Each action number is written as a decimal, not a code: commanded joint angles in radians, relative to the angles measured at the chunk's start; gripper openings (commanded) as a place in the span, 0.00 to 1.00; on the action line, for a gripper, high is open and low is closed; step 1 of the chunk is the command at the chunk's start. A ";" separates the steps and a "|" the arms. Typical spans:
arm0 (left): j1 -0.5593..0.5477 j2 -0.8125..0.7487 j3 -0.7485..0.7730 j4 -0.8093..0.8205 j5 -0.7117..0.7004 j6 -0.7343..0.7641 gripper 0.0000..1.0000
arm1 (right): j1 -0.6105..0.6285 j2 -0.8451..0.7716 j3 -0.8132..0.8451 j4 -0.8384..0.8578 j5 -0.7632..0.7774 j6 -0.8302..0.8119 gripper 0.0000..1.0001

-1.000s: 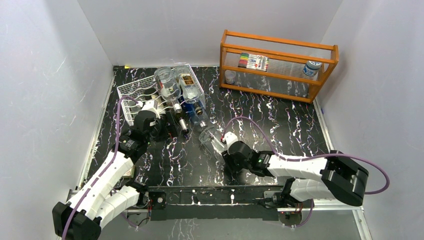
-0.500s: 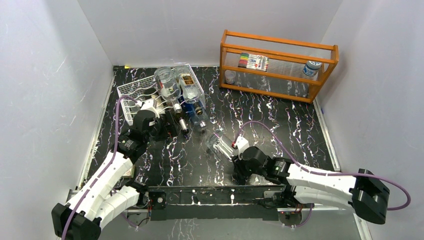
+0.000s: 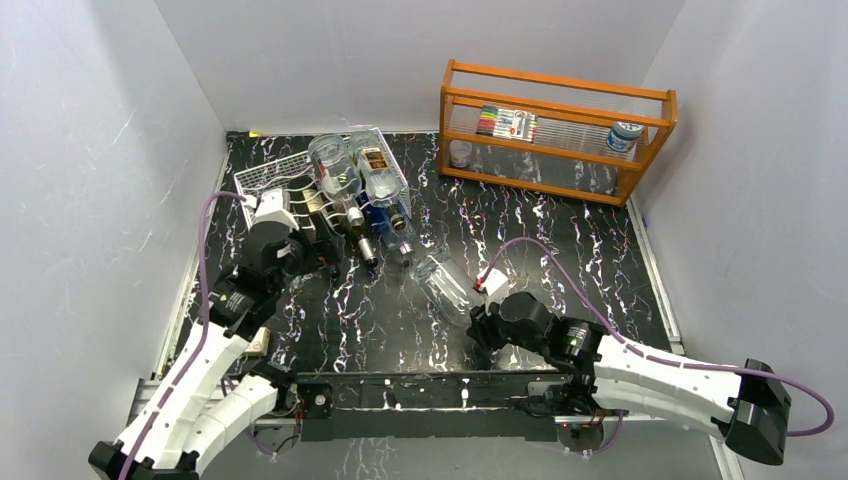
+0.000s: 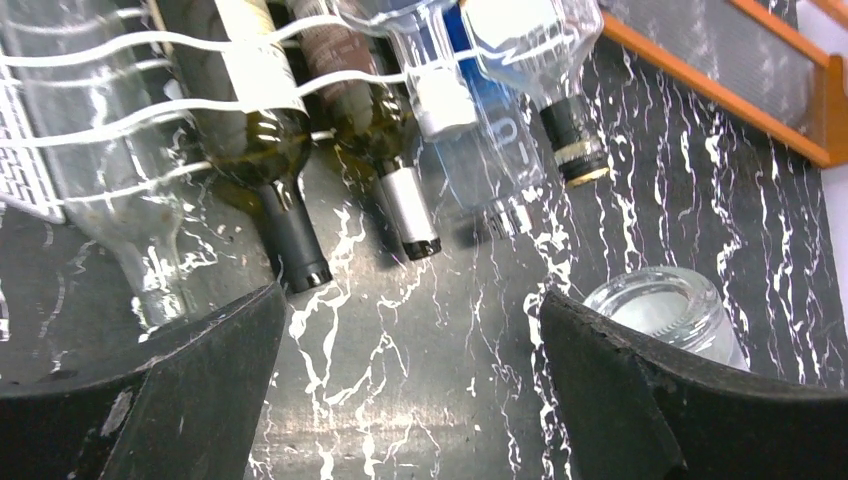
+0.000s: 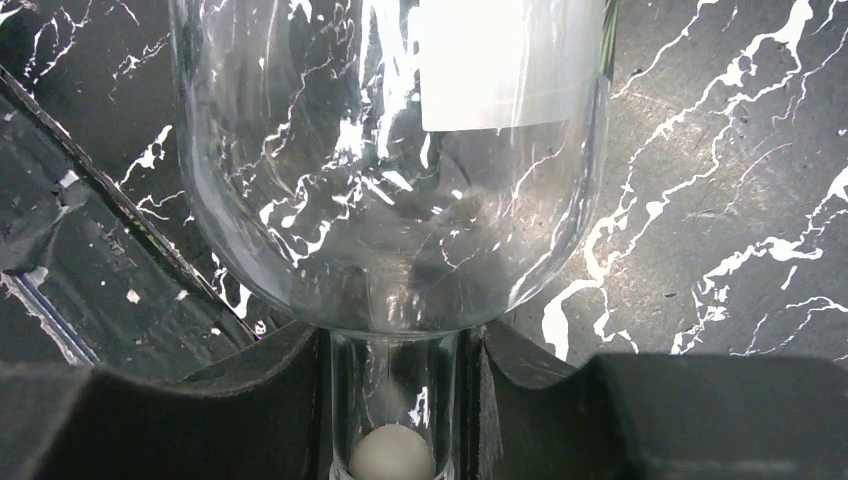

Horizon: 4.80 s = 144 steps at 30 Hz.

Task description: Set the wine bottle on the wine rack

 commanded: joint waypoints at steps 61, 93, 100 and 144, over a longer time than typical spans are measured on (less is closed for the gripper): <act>0.004 -0.389 0.308 -0.364 -0.367 0.204 0.98 | -0.014 1.598 1.895 0.247 0.158 0.197 0.05; 0.004 -0.370 0.304 -0.366 -0.353 0.204 0.98 | -0.078 1.641 1.914 0.175 0.033 0.305 0.68; 0.004 -0.369 0.305 -0.367 -0.353 0.204 0.98 | -0.078 1.539 1.819 0.223 0.011 0.284 0.79; 0.004 -0.205 0.444 -0.246 -0.002 0.288 0.98 | -0.078 -0.062 0.859 -0.346 0.703 0.114 0.98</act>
